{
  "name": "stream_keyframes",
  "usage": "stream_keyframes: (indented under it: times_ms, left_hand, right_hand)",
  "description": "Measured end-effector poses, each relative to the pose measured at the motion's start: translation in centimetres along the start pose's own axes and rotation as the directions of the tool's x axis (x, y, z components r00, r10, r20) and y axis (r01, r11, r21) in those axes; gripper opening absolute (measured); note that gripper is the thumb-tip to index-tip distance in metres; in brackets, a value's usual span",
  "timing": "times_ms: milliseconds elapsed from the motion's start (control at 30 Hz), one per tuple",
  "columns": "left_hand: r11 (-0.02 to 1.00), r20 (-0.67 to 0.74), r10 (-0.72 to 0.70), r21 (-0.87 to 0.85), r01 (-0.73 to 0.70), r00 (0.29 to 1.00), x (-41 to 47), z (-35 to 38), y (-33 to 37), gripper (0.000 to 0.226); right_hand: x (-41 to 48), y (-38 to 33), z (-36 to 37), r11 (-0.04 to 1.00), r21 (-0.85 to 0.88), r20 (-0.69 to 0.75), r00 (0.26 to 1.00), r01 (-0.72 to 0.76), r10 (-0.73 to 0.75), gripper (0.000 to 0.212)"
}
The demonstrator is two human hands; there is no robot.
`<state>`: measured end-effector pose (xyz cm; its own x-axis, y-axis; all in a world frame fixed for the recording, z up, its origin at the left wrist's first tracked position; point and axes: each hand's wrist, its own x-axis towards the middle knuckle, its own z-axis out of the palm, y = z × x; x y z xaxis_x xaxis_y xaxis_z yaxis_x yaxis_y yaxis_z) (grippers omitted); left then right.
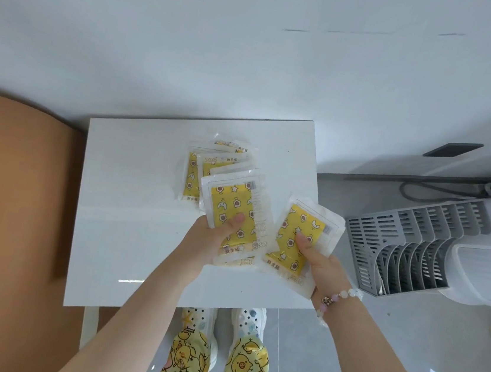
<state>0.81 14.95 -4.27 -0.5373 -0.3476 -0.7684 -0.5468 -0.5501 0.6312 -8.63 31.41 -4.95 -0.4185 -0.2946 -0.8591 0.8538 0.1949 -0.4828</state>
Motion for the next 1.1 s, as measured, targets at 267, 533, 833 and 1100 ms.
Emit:
stream_keyframes:
  times_ms: [267,533,833,1100]
  left_hand:
    - [0.998,-0.089,-0.039,0.049,0.044,0.995,-3.4,-3.6,0.4,0.014]
    - [0.995,-0.215,-0.096,-0.029,0.092,0.972,-14.0,-6.7,0.5,0.015]
    - [0.875,-0.390,-0.129,-0.477,-0.080,0.912,-25.4,-11.1,-1.9,0.027]
    - [0.727,-0.634,-0.188,-0.604,-0.328,0.750,-35.7,-16.3,-6.6,0.018]
  right_hand:
    - [-3.5,-2.3,0.9,0.980,-0.201,-0.008,1.000,-0.001,-0.001,0.016]
    - [-10.2,-6.4,5.5,0.852,-0.520,0.149,0.988,0.054,0.028,0.051]
    - [-18.6,-5.0,16.3,0.622,-0.757,0.372,0.915,0.201,0.157,0.024]
    - [-25.3,2.1,27.0,0.366,-0.838,0.522,0.789,0.405,0.322,0.035]
